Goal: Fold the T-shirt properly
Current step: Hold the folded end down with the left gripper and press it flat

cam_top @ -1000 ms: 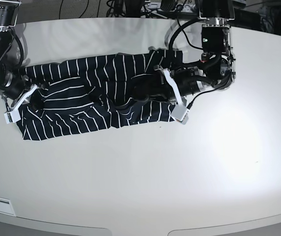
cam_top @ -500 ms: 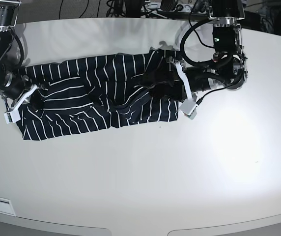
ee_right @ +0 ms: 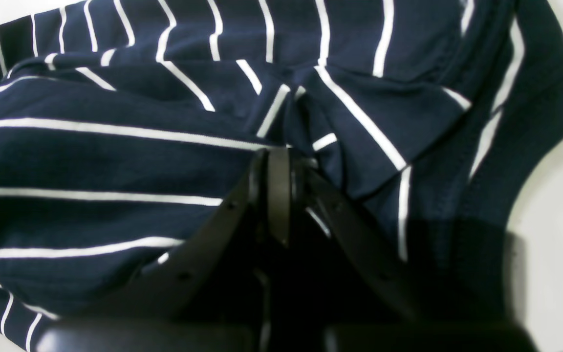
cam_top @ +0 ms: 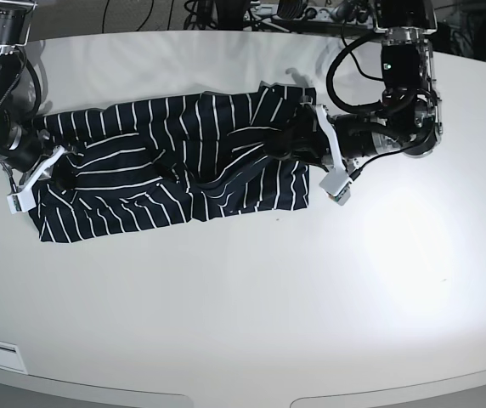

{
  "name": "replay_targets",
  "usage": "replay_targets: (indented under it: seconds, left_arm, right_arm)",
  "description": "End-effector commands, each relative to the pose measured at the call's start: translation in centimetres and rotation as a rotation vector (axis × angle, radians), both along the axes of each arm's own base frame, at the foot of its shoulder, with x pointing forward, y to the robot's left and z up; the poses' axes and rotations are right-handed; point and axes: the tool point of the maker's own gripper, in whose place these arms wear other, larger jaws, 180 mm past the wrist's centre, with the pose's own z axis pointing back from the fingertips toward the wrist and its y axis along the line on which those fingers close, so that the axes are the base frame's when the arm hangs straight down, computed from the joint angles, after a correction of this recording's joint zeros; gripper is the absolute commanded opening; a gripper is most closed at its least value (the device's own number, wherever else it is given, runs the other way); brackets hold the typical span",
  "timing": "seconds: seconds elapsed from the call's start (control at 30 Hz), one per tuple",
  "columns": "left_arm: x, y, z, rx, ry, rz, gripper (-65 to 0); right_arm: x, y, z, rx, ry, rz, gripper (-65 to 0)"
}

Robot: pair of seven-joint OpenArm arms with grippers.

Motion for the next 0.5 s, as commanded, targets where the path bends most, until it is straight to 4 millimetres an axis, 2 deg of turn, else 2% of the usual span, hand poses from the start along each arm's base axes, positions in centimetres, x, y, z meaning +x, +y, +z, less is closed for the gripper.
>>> replay_targets:
  seconds: [0.0, 0.47]
  left_arm:
    - [0.69, -0.23, 1.5, -0.036, -0.053, -0.001, -65.0]
    - [0.79, -0.38, 1.63, -0.044, -0.057, 0.004, -65.0]
  right_arm:
    - [-3.75, -1.0, -3.03, -0.106, 0.19, 0.046, -65.0]
    - [-3.74, -1.05, -3.04, -0.106, 0.192, 0.039, -65.0]
